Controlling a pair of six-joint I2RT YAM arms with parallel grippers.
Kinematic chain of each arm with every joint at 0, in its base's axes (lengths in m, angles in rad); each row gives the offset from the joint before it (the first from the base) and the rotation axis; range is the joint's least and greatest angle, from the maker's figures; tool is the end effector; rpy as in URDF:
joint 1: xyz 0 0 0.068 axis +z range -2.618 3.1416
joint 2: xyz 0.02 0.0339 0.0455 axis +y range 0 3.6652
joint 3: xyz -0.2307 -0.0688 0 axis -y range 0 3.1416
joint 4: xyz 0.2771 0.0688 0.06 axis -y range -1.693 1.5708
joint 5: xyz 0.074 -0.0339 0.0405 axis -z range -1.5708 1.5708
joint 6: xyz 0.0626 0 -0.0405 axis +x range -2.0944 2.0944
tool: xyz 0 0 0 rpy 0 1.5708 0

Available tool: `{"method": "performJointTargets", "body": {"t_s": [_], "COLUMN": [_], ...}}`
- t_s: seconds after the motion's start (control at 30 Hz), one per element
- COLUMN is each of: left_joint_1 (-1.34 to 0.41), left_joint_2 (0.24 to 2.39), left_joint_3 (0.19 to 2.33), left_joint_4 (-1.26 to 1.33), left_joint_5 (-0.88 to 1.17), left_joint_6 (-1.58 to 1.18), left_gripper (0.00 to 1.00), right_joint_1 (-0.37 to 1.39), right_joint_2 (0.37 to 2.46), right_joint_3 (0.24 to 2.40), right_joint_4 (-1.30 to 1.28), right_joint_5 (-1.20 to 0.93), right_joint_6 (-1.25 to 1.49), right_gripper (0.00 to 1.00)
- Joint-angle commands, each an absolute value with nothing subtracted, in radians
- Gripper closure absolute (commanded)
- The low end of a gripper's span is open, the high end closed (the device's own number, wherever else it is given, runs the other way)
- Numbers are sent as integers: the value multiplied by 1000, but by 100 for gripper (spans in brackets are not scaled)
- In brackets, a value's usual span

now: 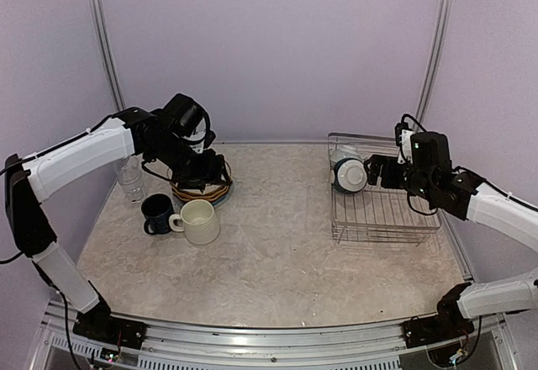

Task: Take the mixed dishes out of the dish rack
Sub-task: Adjust the bowl on the dish rack.

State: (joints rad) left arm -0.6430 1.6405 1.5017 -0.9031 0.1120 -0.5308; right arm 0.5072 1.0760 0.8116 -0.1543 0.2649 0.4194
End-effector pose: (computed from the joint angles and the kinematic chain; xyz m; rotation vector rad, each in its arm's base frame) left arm 0.3059 -0.2380 0.2471 0.1932 2.7058 -0.5333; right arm 0.2845 0.1394 0.2474 0.0844 1.9880 0.3392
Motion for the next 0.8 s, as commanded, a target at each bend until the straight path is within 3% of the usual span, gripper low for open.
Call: {"method": "performJointTargets", "body": {"t_s": [0.0,0.13,0.23,0.33,0.63,0.77], "left_joint_1": [-633,-610,-599,-591,-546,-545], "left_joint_2": [1569,1556,1578,1602,1530,1527], "left_joint_3": [1589,1701,1818,1865,1632,1629], "left_joint_4": [-873,-870,-902,-904,-805,-813], "left_joint_5": [253,348,362,365,345,367], "left_joint_6": [-446,-373,-328,-312,-300,-302], "left_gripper": [27,22,8,1,1,1], "right_joint_1": [440,384,360,360,362,378], "right_joint_2": [1179,1302,1424,1511,1695,1743], "right_joint_3": [903,995,1098,1177,1333,1378], "right_joint_4": [-234,-244,-293,-329,-434,-460], "right_joint_5": [175,101,61,47,108,175], "right_joint_6": [417,411,402,384,367,369], "right_gripper": [0,0,0,0,0,0]}}
